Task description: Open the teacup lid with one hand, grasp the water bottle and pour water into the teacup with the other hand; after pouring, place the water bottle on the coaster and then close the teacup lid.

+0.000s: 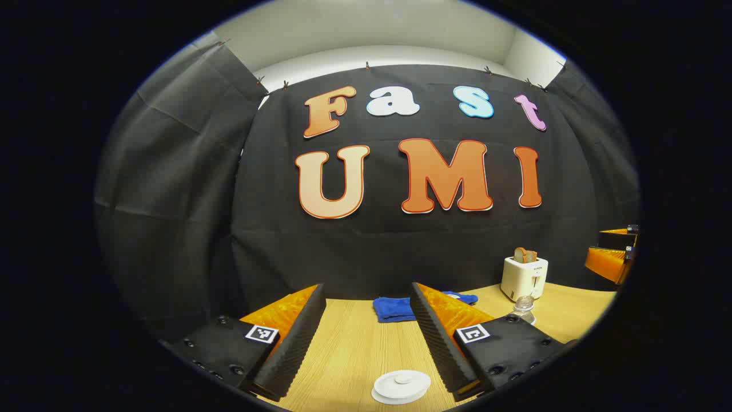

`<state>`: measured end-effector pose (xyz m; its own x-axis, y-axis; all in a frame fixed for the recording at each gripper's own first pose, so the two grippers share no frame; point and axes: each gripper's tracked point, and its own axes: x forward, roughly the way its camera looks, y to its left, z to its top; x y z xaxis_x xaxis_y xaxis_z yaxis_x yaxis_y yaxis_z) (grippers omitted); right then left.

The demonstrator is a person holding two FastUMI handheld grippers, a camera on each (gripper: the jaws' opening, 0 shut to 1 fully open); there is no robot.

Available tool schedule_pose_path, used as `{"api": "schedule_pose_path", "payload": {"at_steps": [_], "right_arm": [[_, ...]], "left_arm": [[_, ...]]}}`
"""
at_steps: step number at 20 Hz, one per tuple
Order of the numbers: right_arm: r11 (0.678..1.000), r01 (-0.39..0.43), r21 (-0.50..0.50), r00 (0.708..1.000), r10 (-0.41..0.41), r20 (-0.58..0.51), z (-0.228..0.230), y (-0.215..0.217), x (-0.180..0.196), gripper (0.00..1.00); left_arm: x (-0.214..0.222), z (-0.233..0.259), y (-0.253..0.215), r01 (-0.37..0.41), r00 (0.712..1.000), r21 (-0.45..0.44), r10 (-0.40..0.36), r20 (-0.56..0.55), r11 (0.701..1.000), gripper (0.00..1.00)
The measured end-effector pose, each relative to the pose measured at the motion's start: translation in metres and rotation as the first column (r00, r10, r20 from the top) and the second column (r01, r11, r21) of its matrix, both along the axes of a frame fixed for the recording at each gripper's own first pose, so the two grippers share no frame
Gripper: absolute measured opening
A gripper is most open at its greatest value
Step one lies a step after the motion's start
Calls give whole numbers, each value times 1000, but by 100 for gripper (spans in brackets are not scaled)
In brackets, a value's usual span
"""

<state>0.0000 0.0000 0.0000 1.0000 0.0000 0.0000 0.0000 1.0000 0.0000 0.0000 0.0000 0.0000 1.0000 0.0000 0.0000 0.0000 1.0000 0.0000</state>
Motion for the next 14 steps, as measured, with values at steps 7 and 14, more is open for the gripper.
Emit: {"api": "schedule_pose_path", "payload": {"at_steps": [7,14], "right_arm": [[1000,-8,0,1000,8,12,4,4,1,98],[1000,-26,17,1000,26,0,-3,10,1,98]], "left_arm": [[-1,-6,2,-4,1000,-4,4,-13,1000,97],[-2,-13,-3,13,1000,-3,-13,-18,1000,96]]}}
